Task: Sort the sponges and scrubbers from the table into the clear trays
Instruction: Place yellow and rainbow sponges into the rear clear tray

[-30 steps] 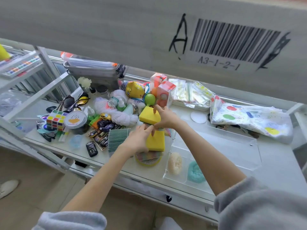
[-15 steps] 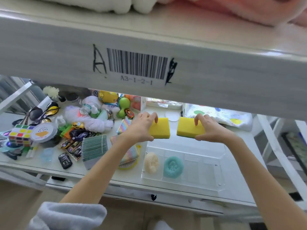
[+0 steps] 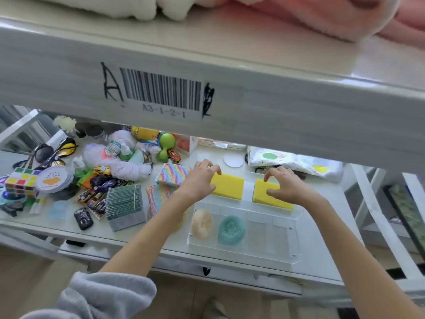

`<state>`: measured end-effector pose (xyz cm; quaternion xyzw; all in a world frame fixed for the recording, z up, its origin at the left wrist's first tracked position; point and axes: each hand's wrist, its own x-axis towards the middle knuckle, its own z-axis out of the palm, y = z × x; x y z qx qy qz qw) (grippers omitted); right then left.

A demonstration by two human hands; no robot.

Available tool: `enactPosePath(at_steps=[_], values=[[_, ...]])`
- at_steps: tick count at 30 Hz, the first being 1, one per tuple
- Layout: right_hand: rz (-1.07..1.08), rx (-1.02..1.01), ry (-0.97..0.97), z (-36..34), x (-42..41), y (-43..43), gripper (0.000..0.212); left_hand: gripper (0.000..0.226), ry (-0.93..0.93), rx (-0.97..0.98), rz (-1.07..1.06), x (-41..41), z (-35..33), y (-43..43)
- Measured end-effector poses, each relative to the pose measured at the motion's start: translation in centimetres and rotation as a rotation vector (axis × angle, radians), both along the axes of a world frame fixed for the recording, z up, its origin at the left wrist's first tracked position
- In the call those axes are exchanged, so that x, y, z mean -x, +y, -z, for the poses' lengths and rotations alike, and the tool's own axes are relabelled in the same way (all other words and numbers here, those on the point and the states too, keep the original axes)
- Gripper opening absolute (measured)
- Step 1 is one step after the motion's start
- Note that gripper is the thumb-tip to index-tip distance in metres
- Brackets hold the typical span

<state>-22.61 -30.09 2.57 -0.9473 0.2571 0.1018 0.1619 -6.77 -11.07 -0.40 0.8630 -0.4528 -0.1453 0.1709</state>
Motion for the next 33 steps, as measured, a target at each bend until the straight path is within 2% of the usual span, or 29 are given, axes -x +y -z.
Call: enactPosePath(at_steps=[3,7,11,15,19,25,28,33], values=[[-0.091,-0.047,-0.074,-0.3,-3.9,2.5,0.029,0.031,-0.036,-0.041,-0.083,-1.5,-0.4,2.5],[-0.230,-0.068,-0.126,-0.1,-9.6,7.1,0.032,0.035,-0.004,-0.253,-0.175,-2.9,0.3,6.4],[-0.370,-0.033,-0.094,1.3,-14.2,11.6,0.039,0.065,0.051,-0.410,-0.197,-2.5,2.5,9.3],[-0.448,0.062,0.034,3.9,-17.1,14.4,0.047,0.089,0.045,-0.408,-0.240,-1.4,5.1,10.2],[-0.435,0.058,0.140,5.7,-18.2,14.8,0.053,0.096,-0.009,-0.395,-0.264,-1.2,5.8,10.1],[-0.421,0.010,0.182,6.2,-19.3,13.6,0.055,0.106,0.097,-0.443,-0.241,-2.9,5.3,9.5],[-0.426,0.035,0.129,5.8,-19.7,13.4,0.057,0.113,0.134,-0.453,-0.235,-3.6,4.9,9.3],[-0.384,0.026,-0.073,2.3,-18.5,12.4,0.061,0.118,0.114,-0.467,-0.258,-3.8,4.2,9.1]])
